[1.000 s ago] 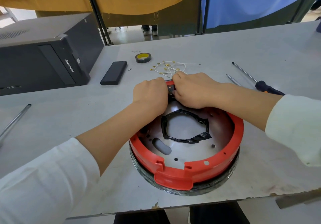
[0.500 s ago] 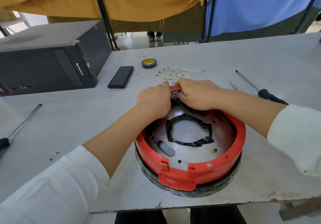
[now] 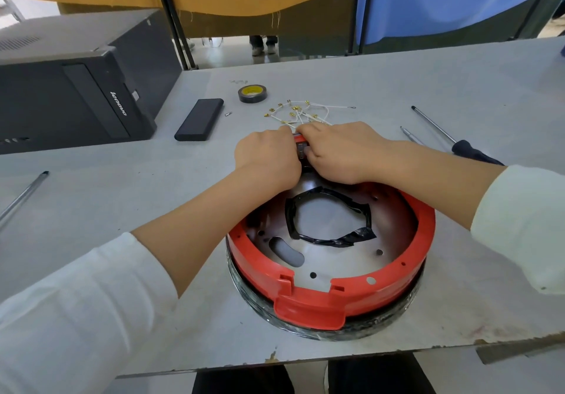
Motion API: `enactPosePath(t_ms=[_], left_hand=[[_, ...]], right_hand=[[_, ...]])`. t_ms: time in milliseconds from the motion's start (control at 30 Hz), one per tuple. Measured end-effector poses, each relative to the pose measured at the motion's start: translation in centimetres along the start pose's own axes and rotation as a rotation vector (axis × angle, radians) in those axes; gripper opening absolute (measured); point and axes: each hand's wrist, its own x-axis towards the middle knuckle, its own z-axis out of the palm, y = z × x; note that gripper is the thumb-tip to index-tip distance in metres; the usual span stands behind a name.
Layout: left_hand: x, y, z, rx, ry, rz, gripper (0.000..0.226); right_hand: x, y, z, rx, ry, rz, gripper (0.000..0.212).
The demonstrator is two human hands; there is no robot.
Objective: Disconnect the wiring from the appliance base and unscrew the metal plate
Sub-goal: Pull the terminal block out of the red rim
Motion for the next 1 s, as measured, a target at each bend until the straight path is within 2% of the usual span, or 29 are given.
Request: enactPosePath(t_ms=[200, 400, 600, 1000], left_hand=[[0.3, 0.1, -0.1, -0.001, -0.043, -0.015, 0.029], [-0.9, -0.7, 0.3, -0.063, 0.036, 0.057, 0.035], [-0.7, -0.1, 0.2, -0.013, 0.04, -0.01, 0.024], [-0.1, 0.4, 0.7, 0.034, 0.045, -0.029, 0.026]], right_hand=[[0.3, 0.1, -0.2, 0.019, -0.039, 0.013, 0.025], [-0.6, 0.3, 0.3, -0.028, 0.054, -0.051, 0.038], [-0.5, 0.2, 0.6, -0.076, 0.076, -0.057, 0.039], [-0.5, 0.1, 1.1, -0.167, 0.118, -0.075, 0.039]])
